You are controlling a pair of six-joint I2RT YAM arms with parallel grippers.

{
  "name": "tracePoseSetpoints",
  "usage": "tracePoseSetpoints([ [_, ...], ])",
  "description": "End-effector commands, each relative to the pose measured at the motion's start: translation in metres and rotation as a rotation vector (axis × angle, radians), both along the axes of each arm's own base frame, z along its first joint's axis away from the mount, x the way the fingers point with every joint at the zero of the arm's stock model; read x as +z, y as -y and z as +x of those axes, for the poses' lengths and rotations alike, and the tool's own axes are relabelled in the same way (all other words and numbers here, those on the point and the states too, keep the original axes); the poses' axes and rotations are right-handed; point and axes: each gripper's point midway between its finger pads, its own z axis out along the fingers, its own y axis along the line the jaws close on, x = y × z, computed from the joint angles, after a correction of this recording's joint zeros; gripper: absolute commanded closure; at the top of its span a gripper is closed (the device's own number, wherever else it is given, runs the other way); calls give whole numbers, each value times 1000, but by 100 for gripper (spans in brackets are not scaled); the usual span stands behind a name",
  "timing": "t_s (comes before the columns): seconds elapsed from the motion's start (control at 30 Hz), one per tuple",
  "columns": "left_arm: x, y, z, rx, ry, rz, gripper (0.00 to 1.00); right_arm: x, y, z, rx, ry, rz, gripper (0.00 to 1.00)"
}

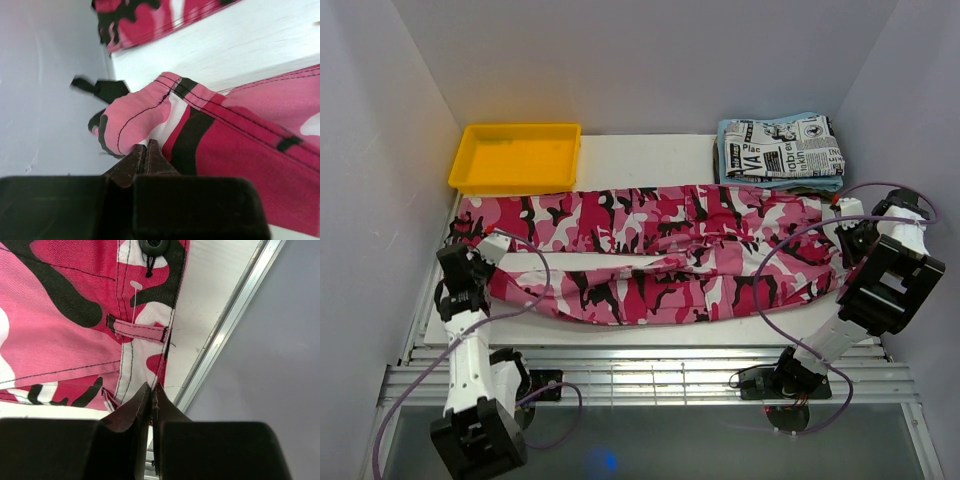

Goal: Fold and stack the trousers
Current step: Flatten the trousers out

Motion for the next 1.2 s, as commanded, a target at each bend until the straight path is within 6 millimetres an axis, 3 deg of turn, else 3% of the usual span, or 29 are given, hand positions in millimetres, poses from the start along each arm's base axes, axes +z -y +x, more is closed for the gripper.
tracePoseSetpoints([
  [0.0, 18, -56, 10, 195, 44, 99, 100, 4, 2, -3, 22, -5, -18, 92],
  [0.07, 19, -82, 10, 249, 39, 74, 100, 3, 2, -4, 23, -11, -14, 92],
  [0.1, 0, -91, 10, 265, -28, 37, 100, 2, 3, -3, 22, -13, -16, 92],
  [0.13, -6, -103, 7, 286, -45, 1, 100, 2, 2, -4, 25, -15, -15, 92],
  [0.2, -25, -104, 10, 231, -138, -70, 100, 1, 2, -5, 28, -18, -16, 92],
  [0.27, -35, -88, 7, 142, -169, -178, 100, 1, 2, -6, 30, -22, -18, 92],
  [0.33, -29, -88, 2, 62, -150, -136, 100, 1, 4, -8, 33, -25, -26, 92],
  [0.37, -32, -75, 0, -25, -148, -142, 100, 0, 4, -11, 33, -34, -27, 92],
  [0.43, -41, -72, -14, -120, -165, -38, 100, 0, 5, -14, 49, -40, -39, 92],
  [0.5, -56, -48, -32, -242, -242, -73, 86, -1, 4, -18, 71, -52, -43, 92],
  [0.53, -45, -52, -36, -277, -233, -47, 79, -1, 4, -19, 76, -53, -44, 92],
  [0.57, -45, -33, -49, -320, -253, -133, 73, 0, 3, -21, 80, -57, -43, 92],
  [0.6, -34, -20, -45, -375, -201, -187, 61, 1, 3, -21, 86, -57, -45, 92],
  [0.67, -9, -9, -46, -414, -192, -261, 49, 2, 3, -22, 97, -64, -46, 92],
  [0.73, 13, 4, -41, -474, -165, -323, 47, 1, 6, -22, 106, -76, -53, 92],
  [0.77, 34, 12, -43, -497, -166, -362, 46, 2, 7, -21, 106, -76, -59, 92],
  [0.9, 68, 7, -21, -473, -80, -464, 36, 1, 5, -22, 115, -96, -37, 92],
  [0.97, 63, 0, -16, -481, -90, -428, 29, 1, 6, -21, 114, -96, -36, 92],
  [1.03, 35, 3, -13, -414, -165, -481, 19, -1, 6, -21, 108, -104, -32, 92],
  [1.07, 23, -17, -8, -364, -196, -395, 18, 0, 8, -19, 106, -102, -33, 92],
  [1.13, -6, -21, -12, -317, -237, -405, 16, -2, 7, -19, 98, -112, -18, 92],
  [1.17, -14, -37, -7, -280, -246, -344, 16, 0, 8, -17, 96, -106, -20, 92],
])
